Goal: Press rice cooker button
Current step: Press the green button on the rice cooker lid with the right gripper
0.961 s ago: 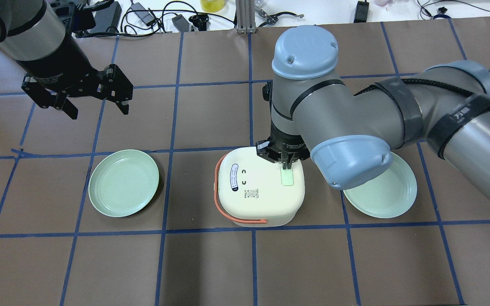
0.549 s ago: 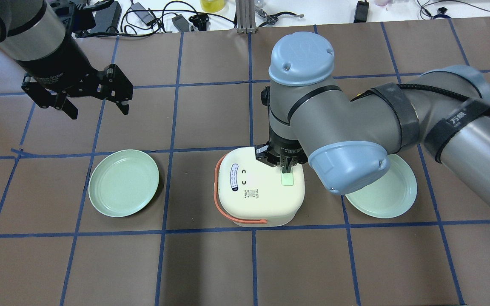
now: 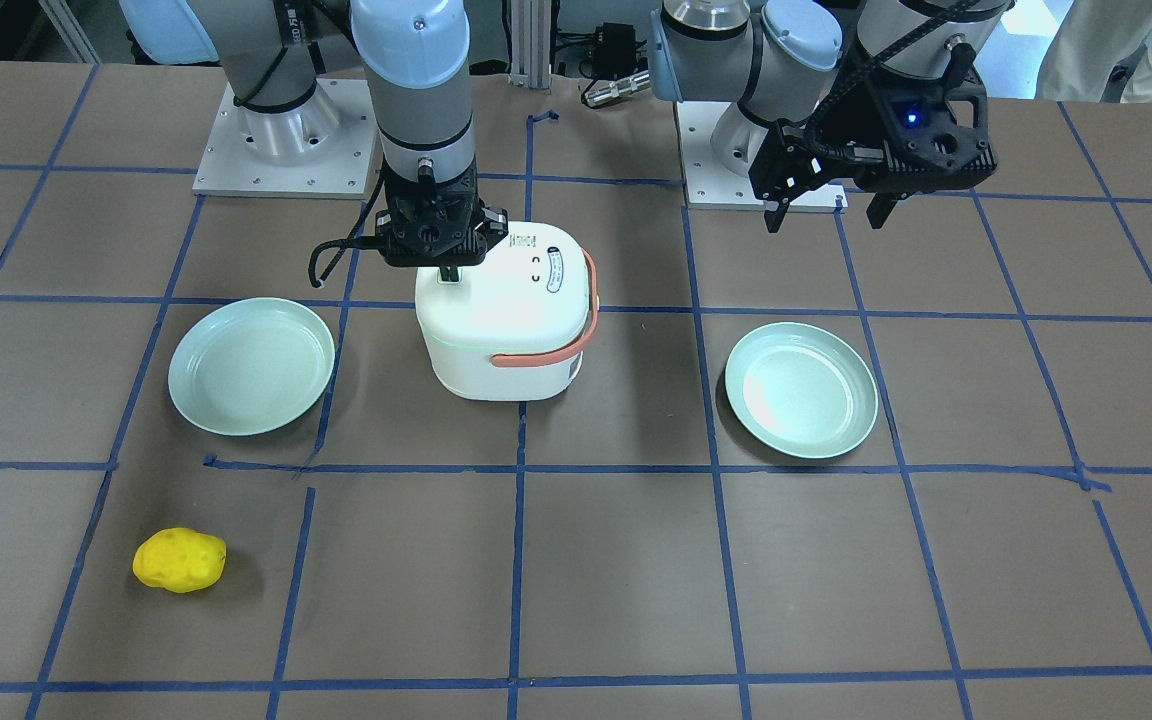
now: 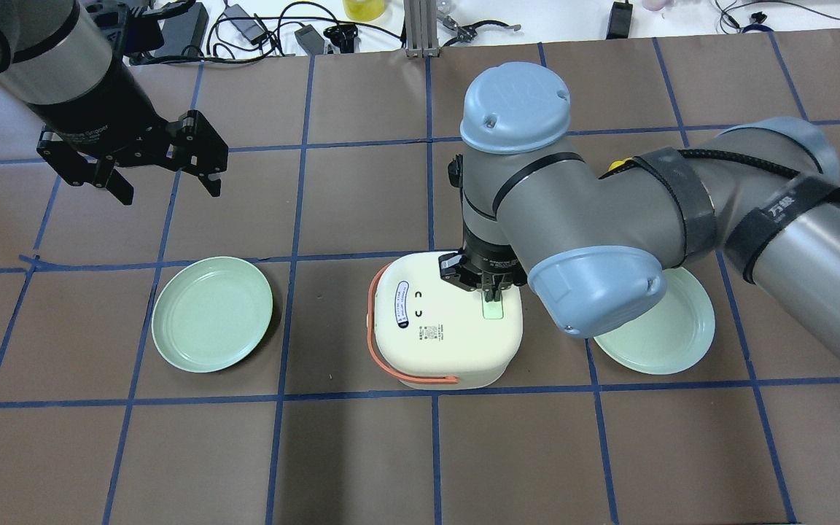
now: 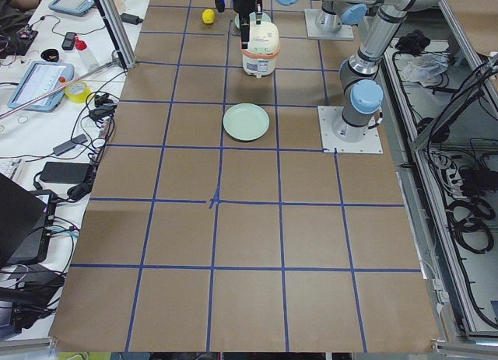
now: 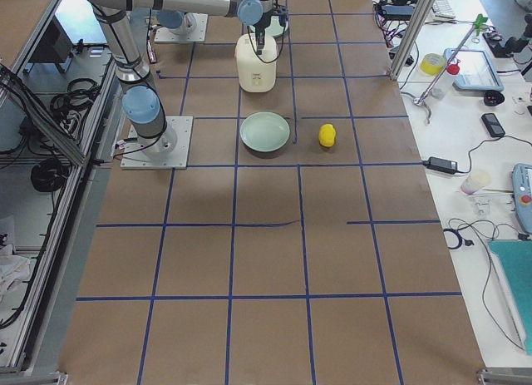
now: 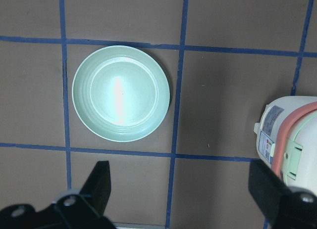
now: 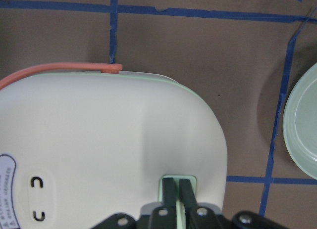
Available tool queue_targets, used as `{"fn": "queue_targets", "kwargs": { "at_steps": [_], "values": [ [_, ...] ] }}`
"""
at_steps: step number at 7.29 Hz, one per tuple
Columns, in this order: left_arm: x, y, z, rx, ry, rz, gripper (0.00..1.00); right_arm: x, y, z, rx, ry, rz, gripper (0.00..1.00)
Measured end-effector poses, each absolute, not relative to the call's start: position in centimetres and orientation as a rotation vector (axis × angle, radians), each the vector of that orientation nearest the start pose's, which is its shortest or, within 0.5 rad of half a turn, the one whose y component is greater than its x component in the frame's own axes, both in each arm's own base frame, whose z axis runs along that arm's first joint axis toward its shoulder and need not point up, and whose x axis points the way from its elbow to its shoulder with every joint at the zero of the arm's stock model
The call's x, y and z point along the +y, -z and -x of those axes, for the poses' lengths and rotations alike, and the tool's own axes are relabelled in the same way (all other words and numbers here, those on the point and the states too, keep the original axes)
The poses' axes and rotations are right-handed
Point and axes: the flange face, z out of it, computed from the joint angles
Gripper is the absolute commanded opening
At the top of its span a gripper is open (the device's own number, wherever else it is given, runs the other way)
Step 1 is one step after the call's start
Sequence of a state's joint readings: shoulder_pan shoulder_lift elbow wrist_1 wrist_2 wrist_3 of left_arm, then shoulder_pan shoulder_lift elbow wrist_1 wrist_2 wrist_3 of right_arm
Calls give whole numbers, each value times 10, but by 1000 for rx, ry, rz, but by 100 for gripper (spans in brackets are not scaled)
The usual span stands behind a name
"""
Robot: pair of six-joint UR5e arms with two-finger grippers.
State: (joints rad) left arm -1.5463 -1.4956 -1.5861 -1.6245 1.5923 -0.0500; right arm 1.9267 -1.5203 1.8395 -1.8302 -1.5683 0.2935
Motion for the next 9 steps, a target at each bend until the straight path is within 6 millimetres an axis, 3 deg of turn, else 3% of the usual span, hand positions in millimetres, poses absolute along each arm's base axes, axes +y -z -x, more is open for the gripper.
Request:
{"fn": "queue_targets", "kwargs": {
  "at_steps": [1, 3, 8, 9],
  "values": [
    [-463, -511, 120, 3118, 10, 116, 100, -410, -358, -295, 3156, -92, 99, 25],
    [-463, -511, 120, 3118, 10, 115, 100, -410, -357, -295, 3158, -91, 99, 30],
    [-463, -511, 120, 3118, 10, 116, 100, -411, -354, -295, 3159, -100, 102, 29],
    [-463, -511, 120, 3118, 10, 117, 100, -411, -354, -295, 3159, -100, 103, 45]
  ]
}}
